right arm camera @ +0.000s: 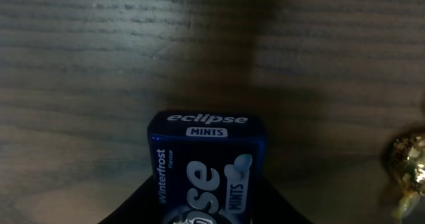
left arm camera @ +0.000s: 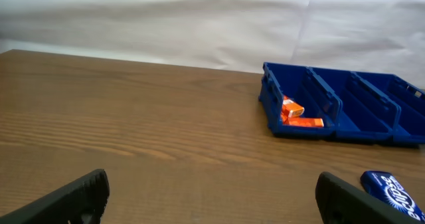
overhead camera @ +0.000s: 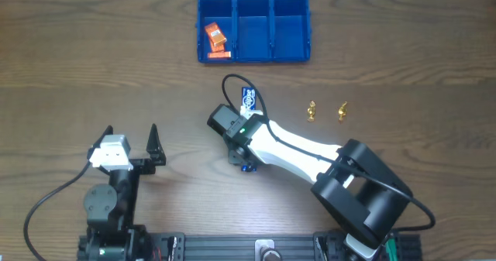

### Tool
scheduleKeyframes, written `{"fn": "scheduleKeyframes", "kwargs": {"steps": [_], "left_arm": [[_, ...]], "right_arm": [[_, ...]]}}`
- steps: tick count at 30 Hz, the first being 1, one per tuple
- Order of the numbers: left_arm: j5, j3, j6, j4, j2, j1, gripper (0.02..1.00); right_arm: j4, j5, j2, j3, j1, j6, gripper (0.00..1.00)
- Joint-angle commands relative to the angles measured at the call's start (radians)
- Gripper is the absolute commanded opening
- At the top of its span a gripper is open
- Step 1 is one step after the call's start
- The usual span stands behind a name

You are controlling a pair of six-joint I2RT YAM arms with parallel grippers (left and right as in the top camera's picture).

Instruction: Sort Candies Into Trays

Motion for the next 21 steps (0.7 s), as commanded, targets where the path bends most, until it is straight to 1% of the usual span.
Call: {"fn": "scheduleKeyframes", "kwargs": {"steps": [1,4,6,8,11,14,18,21], "left_arm": [[-0.005,-0.016,0.015,-0.042,-0.006,0.003,0.998],[-0.005,-0.016,0.015,-0.042,-0.006,0.003,0.998],[-0.005,-0.016,0.015,-0.042,-0.007,0.003,0.998],[-0.005,-0.016,0.015,-0.042,-0.006,0.003,0.998],[-0.005,-0.016,0.015,-0.042,-0.006,0.003,0.998],[-0.005,-0.016,0.015,-0.042,-0.007,0.003,0.998],[-0.005,-0.016,0.015,-0.042,-0.007,0.003,0.996],[-0.005,-0.016,0.015,-0.042,-0.006,0.003,0.996]], "right_arm": [[0.022,0.021,0.018,0.016,-0.001,0.003,0.294],[0.029,0.035,0.002,0.024,0.005,0.002,0.261],[-0.021,0.098,-0.051,0.064,0.005,0.000,0.259],[-0.113,0.196,-0.104,0.150,0.005,-0.018,0.259],[-0.246,0.292,-0.117,0.347,-0.014,-0.113,0.255],[-0.361,0.357,-0.056,0.648,-0.092,-0.252,0.251],[-0.406,0.361,0.100,0.971,-0.211,-0.405,0.251],[-0.405,0.348,0.243,1.160,-0.277,-0.473,0.248]]}}
